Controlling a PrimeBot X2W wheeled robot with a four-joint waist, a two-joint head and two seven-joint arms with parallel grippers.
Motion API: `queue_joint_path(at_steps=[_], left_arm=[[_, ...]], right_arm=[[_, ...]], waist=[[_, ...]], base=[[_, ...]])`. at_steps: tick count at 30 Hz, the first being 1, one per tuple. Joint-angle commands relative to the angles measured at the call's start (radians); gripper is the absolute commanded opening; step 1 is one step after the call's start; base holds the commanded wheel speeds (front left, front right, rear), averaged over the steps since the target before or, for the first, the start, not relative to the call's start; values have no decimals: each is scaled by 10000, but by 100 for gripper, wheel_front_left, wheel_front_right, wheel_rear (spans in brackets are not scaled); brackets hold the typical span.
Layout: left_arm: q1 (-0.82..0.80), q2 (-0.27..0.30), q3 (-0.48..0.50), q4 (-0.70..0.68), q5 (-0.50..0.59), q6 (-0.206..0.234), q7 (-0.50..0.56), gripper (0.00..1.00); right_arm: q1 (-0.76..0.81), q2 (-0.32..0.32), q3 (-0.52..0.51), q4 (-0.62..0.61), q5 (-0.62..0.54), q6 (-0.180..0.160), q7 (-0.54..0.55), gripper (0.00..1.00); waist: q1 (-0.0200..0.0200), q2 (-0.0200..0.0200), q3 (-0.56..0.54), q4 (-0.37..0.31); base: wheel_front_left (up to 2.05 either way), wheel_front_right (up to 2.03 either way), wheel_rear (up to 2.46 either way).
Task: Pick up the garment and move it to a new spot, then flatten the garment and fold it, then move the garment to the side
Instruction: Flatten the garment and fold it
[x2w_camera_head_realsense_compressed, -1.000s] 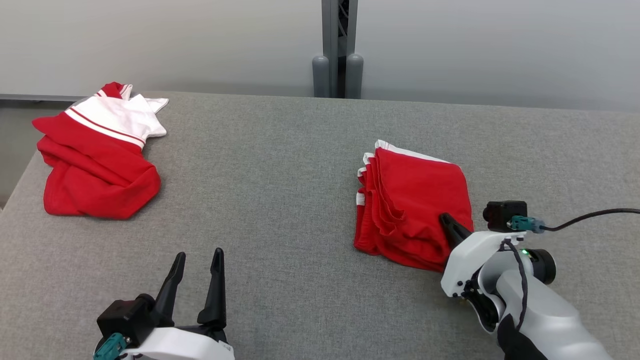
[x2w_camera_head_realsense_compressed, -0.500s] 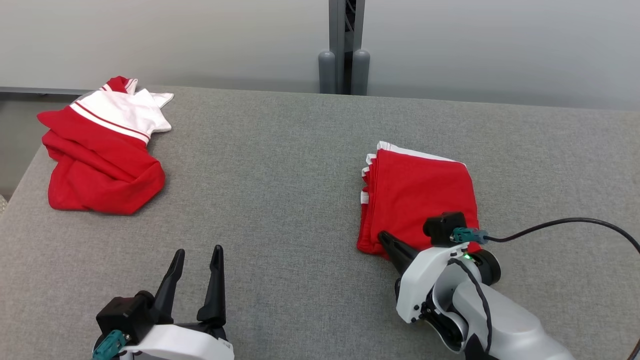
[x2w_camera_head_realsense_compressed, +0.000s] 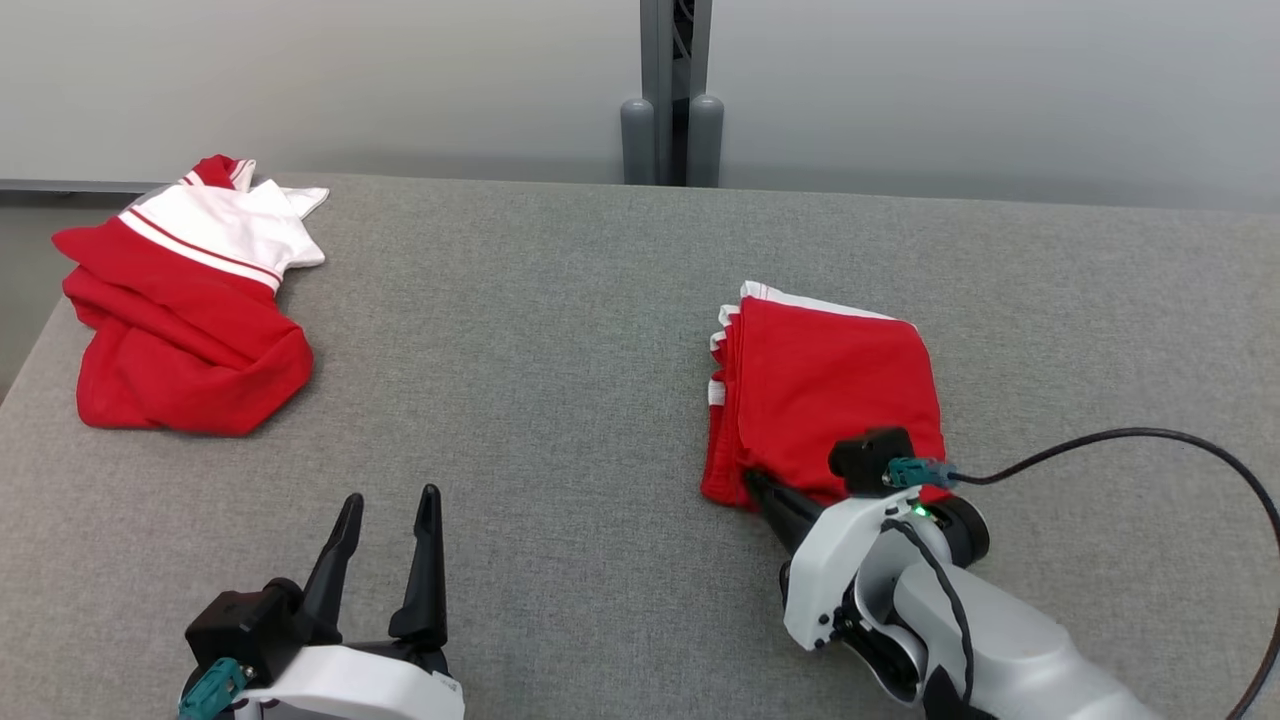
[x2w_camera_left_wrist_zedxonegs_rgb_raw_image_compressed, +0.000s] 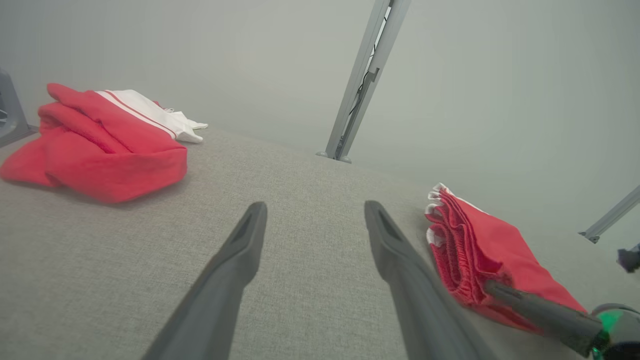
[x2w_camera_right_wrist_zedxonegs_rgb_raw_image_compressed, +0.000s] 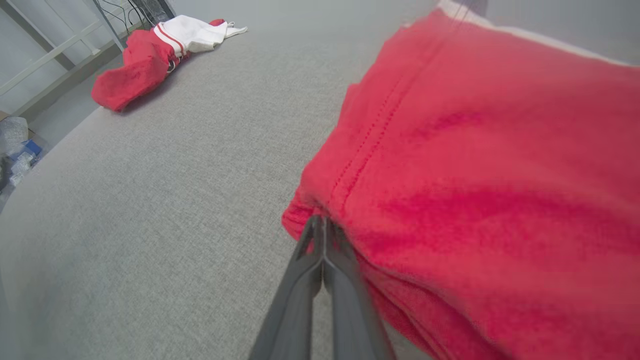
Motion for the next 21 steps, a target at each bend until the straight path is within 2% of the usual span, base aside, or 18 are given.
queue_joint_path(at_steps=[1, 2, 4, 5, 6, 7, 8, 14, 17, 21], left_arm=[[-97, 78, 61, -46, -6, 73, -58, 100], [-81, 86, 68, -59, -5, 88, -62, 100], [-24, 101, 83, -99, -7, 105, -69, 100], [20, 108, 99, -117, -12, 114, -63, 100], [65, 115, 110, -133, -23, 143, -67, 100], [109, 124, 124, -155, -34, 167, -64, 100], [146, 135, 134, -171, -45, 182, -68, 100], [244, 154, 176, -293, -76, 258, -85, 100], [234, 151, 153, -335, -63, 251, -57, 100], [68, 107, 87, -334, -49, 181, -44, 100]], right_arm=[[-199, -60, 8, -37, 28, -3, -161, 0], [-282, -58, 6, -67, 21, -3, -228, 2], [-458, -58, -56, -154, 18, -3, -359, 38], [-547, -59, -92, -189, -2, -3, -365, 48], [-620, -59, -116, -231, -41, -3, -409, 76], [-674, -101, -161, -291, -51, -3, -436, 95], [-723, -182, -186, -374, -67, -3, -446, 100], [-918, -885, -859, -748, 148, -3, -487, 100], [-1042, -1323, -1128, -296, 13, -3, -357, 100], [-1175, -1567, -1365, 329, 163, -1, 265, 100]], waist=[[0, 0, -16, -38], [0, 0, -29, -64], [0, 0, -66, -119], [0, 0, -92, -152], [0, 0, -116, -186], [0, 0, -138, -220], [0, 0, -156, -251], [0, 0, -200, -399], [0, 0, -143, -387], [0, 0, -5, -236]], base=[[0, 0, 0], [0, 0, 0], [0, 0, 0], [0, 0, 0], [0, 0, 0], [0, 0, 0], [0, 0, 0], [0, 0, 0], [0, 0, 0], [0, 0, 0]])
